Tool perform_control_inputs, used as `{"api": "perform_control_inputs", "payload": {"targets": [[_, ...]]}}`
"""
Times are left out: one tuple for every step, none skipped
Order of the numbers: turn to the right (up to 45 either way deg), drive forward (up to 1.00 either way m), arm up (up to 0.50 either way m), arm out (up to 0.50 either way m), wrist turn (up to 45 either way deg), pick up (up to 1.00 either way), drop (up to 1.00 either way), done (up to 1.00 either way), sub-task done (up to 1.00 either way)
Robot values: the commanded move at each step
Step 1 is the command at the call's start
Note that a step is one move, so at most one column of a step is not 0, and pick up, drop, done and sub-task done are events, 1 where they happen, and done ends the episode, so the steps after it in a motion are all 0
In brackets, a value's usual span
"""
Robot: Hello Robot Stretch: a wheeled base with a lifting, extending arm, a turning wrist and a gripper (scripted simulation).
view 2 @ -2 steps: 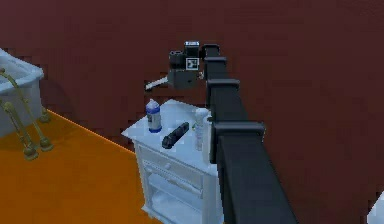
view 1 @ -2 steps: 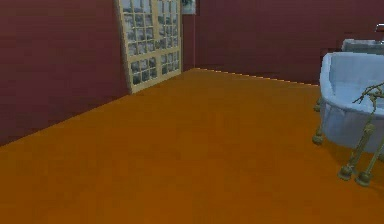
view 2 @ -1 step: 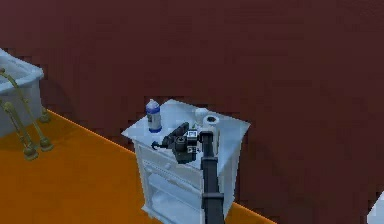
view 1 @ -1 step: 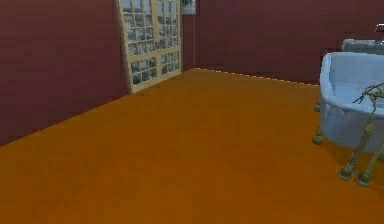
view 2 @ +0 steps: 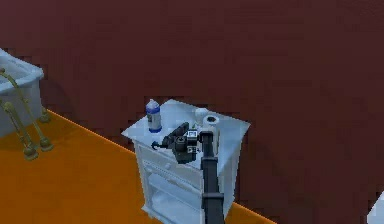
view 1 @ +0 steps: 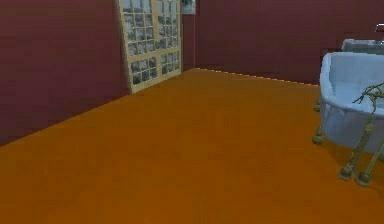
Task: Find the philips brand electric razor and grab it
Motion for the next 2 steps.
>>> {"api": "perform_control_inputs", "payload": {"targets": [[0.0, 0.00, 0.10, 0.00, 0.0, 0.00, 0.00, 0.00, 0.00], [0.0, 0.00, 0.00, 0.00, 0.0, 0.00, 0.00, 1.00, 0.00]]}}
